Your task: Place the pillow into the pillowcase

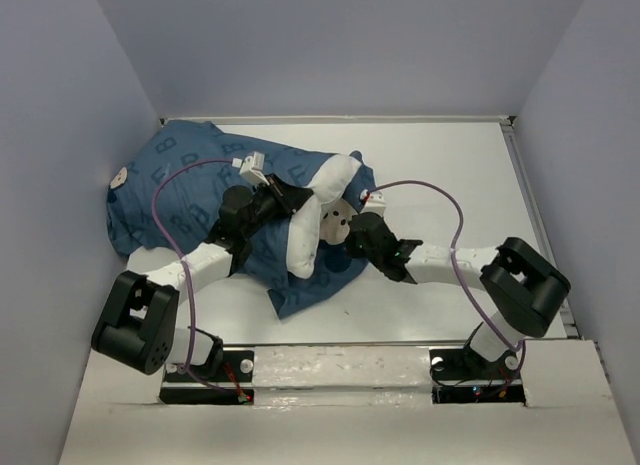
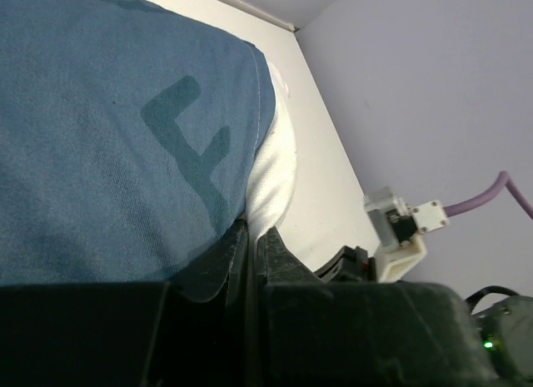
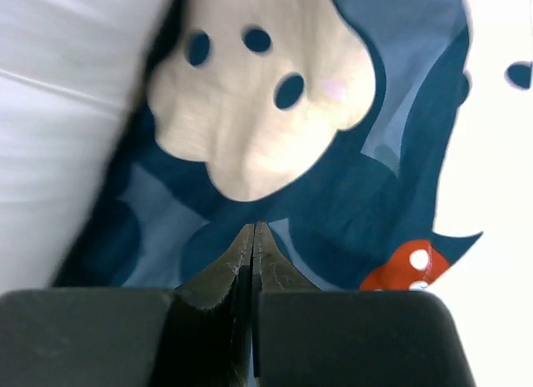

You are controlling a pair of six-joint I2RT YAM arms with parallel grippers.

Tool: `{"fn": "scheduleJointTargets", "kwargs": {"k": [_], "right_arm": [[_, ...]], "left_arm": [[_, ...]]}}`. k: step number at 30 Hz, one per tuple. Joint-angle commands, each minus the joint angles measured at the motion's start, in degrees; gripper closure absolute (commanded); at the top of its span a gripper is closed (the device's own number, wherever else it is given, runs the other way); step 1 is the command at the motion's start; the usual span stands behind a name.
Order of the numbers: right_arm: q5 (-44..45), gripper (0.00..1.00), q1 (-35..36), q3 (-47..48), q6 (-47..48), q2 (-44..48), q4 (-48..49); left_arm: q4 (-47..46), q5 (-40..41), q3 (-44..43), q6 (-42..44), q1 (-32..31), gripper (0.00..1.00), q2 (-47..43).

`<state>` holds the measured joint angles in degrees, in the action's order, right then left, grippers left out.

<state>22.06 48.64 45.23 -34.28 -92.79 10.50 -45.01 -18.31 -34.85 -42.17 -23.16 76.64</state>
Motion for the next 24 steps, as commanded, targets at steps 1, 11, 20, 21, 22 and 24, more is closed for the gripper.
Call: {"fn": "scheduleJointTargets", "kwargs": {"k": [1, 11, 20, 21, 22, 24], "right_arm": [[-4.7, 1.00, -0.1, -2.4, 0.5, 3.2, 8.3], [-8.2, 0.33, -1.2, 10.2, 2.6, -16.1, 18.9], [-1.8, 0.58, -1.2, 15.0, 5.5, -22.6, 12.7], [0.2, 0.67, -1.2, 15.1, 5.3, -23.4, 11.5], [0.5, 0.77, -1.2, 14.7, 5.2, -23.9, 10.3], [1.9, 1.00, -1.2, 12.1, 2.3, -22.6, 9.0]], "left_arm": [[-6.5, 2.2, 1.6, -1.7, 0.7, 1.00, -3.2], [-10.1, -1.6, 3.1, -6.0, 0.8, 1.00, -4.3], [-11.2, -1.7, 4.6, -6.6, 0.8, 1.00, -4.6], [-11.2, -1.5, 4.6, -6.3, 0.7, 1.00, -4.7], [-11.1, -1.2, 4.6, -6.2, 0.7, 1.00, -4.7], [-10.8, -0.2, 4.7, -5.4, 0.7, 1.00, -4.7]]}}
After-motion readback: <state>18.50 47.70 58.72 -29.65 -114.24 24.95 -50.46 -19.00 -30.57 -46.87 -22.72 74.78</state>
